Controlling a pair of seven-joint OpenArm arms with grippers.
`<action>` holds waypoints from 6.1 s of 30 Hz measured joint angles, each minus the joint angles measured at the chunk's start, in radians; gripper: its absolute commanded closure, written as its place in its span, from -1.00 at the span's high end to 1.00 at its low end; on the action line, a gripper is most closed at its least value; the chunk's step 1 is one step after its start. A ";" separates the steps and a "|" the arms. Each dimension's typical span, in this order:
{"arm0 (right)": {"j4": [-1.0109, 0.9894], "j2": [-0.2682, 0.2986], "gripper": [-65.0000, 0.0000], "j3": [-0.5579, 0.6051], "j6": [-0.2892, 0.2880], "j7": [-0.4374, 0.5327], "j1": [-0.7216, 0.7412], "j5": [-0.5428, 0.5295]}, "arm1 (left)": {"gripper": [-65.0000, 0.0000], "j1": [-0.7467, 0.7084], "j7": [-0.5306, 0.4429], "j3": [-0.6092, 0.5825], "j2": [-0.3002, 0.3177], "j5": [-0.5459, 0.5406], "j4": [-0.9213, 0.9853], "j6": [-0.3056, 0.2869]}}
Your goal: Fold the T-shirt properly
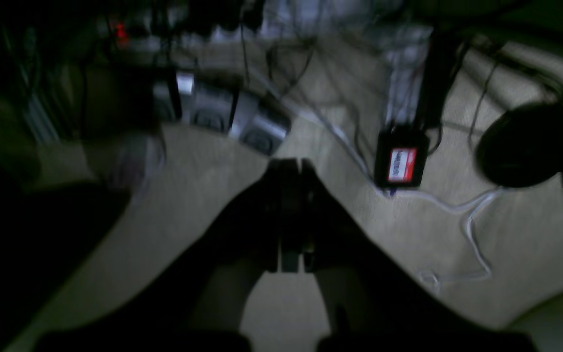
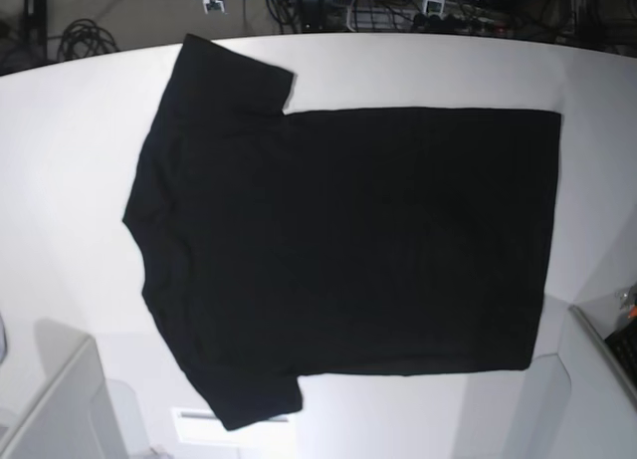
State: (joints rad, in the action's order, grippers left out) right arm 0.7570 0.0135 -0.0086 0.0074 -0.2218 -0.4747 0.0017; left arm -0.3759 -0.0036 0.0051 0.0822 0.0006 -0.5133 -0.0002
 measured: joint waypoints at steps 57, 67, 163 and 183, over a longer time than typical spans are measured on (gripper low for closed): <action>1.045 0.065 0.17 -0.421 -0.261 -0.375 -0.158 -0.942 | 0.00 -0.430 0.475 0.953 0.119 -0.567 -1.222 -0.620; 0.941 0.115 0.17 -0.417 -0.259 -0.381 -0.139 -0.944 | -0.01 -0.282 0.701 1.162 0.095 -0.554 -1.175 -0.689; 1.174 0.054 -1.00 -0.307 -0.269 -0.327 -0.397 -0.797 | -1.00 -0.295 0.704 0.801 0.098 -0.563 -1.223 -0.576; 1.193 0.062 -1.00 -0.311 -0.266 -0.547 -0.095 -0.790 | -1.00 -0.069 0.903 0.859 0.080 -0.565 -1.229 -0.576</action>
State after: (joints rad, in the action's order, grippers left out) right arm 1.9503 0.0753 -0.3191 -0.2584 -0.7692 -0.5694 -0.7879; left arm -0.4446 0.8997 0.8639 0.1623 -0.5648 -1.7424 -0.5762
